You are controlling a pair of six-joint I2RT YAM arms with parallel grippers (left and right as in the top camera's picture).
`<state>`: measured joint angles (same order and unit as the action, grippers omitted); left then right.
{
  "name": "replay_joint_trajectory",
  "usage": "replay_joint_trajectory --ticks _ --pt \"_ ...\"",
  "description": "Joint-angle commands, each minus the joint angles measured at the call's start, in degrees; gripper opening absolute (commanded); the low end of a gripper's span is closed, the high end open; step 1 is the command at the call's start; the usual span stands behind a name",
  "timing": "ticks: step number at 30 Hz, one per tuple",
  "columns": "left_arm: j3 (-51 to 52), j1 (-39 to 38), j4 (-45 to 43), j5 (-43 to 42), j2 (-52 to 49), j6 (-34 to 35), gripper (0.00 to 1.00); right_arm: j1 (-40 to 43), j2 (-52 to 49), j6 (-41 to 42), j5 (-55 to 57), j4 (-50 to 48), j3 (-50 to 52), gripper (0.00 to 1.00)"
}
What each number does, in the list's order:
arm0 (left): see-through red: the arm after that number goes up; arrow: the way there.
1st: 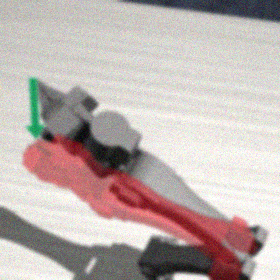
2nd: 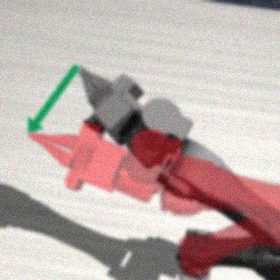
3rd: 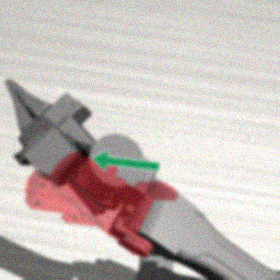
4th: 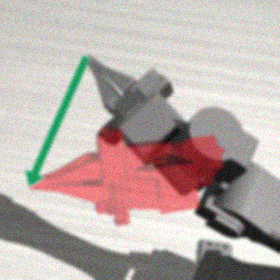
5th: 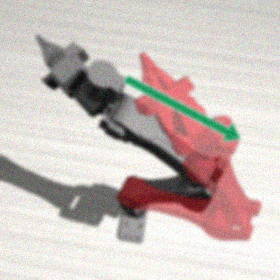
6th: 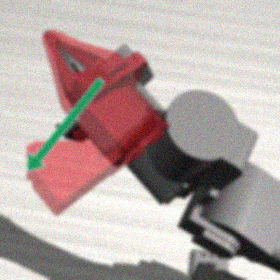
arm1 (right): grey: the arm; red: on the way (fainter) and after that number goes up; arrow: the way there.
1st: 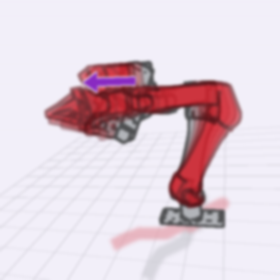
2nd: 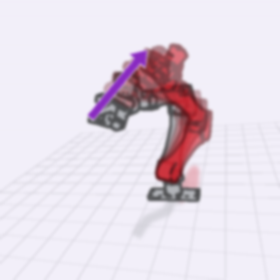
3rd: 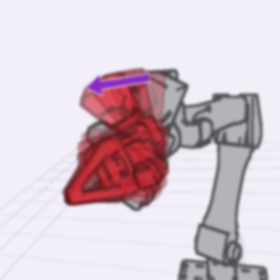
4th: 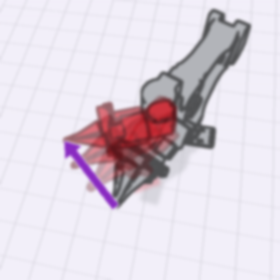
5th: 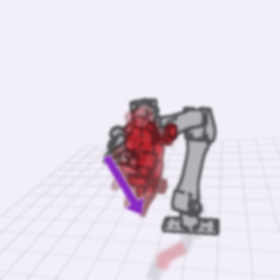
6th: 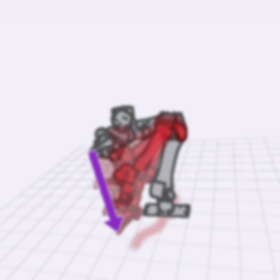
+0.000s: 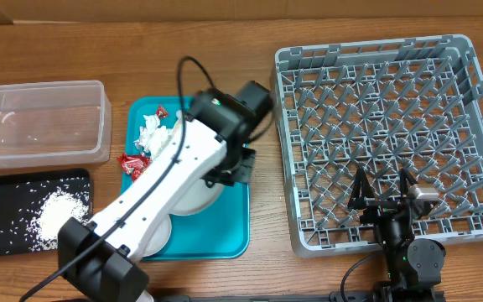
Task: Sort waste into correct bins and load items into the dishwasher rack
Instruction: 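Carry the plate left and tip the food onto the black tray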
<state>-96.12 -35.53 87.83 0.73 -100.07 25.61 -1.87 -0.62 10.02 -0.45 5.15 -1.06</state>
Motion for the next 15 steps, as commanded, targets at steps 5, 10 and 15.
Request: replay_joint_trajectory --ticks 5,10,15 --pt "-4.26 8.72 0.63 3.54 9.94 3.15 0.04 0.33 0.46 -0.44 0.37 -0.33 0.59 1.0" --pt "-4.26 21.73 0.7 0.07 18.51 1.4 0.04 0.33 0.46 -0.44 0.37 -0.33 0.59 1.0" --pt "-4.26 30.67 0.74 -0.9 21.0 0.09 0.04 0.33 0.46 -0.44 0.37 -0.33 0.59 1.0"
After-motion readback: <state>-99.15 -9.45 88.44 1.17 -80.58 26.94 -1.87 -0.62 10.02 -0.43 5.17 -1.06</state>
